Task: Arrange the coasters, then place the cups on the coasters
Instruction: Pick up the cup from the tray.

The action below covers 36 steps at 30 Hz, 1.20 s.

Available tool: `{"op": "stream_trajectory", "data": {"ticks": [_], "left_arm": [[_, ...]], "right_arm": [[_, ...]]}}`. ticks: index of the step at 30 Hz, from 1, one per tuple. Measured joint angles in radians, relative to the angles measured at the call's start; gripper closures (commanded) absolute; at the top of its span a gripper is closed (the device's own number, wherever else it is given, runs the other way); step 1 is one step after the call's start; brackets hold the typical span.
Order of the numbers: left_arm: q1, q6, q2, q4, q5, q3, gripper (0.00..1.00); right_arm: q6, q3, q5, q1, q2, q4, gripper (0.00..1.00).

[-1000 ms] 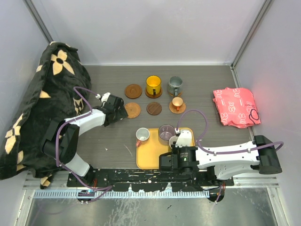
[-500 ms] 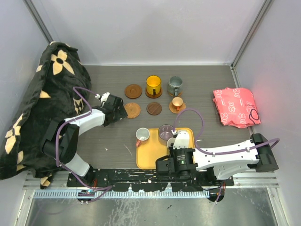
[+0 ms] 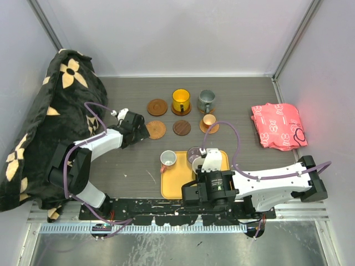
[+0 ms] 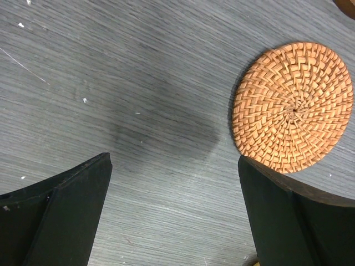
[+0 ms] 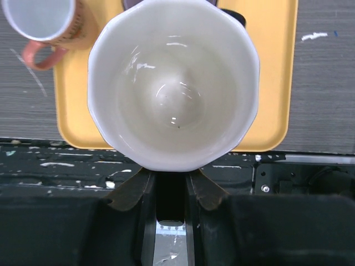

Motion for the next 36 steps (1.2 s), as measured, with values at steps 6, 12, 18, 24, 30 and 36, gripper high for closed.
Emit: {"op": "stream_trajectory", "data": {"ticks": [6, 12, 18, 24, 30, 36], "left_arm": [[0.0, 0.002, -0.021, 0.0, -0.01, 0.0, 0.02], [0.0, 0.005, -0.047, -0.001, -0.024, -0.003, 0.02], [0.0, 0.004, -0.068, -0.008, -0.038, -0.003, 0.02], [0.0, 0.005, -0.11, -0.034, -0.056, -0.002, 0.02], [0.0, 0.019, -0.174, -0.06, -0.085, 0.003, 0.02], [0.0, 0.027, -0.215, -0.099, -0.112, 0.023, 0.02]], "right_arm": [[-0.068, 0.129, 0.061, 0.0, 0.021, -0.012, 0.99], [-0.146, 0.249, 0.126, -0.003, 0.08, -0.013, 0.99], [-0.229, 0.303, 0.172, -0.032, 0.092, 0.001, 0.99], [-0.44, 0.309, 0.169, -0.164, 0.09, 0.163, 1.0], [-0.667, 0.265, 0.101, -0.337, 0.07, 0.367, 0.99], [-0.872, 0.25, 0.011, -0.505, 0.087, 0.527, 1.0]]}}
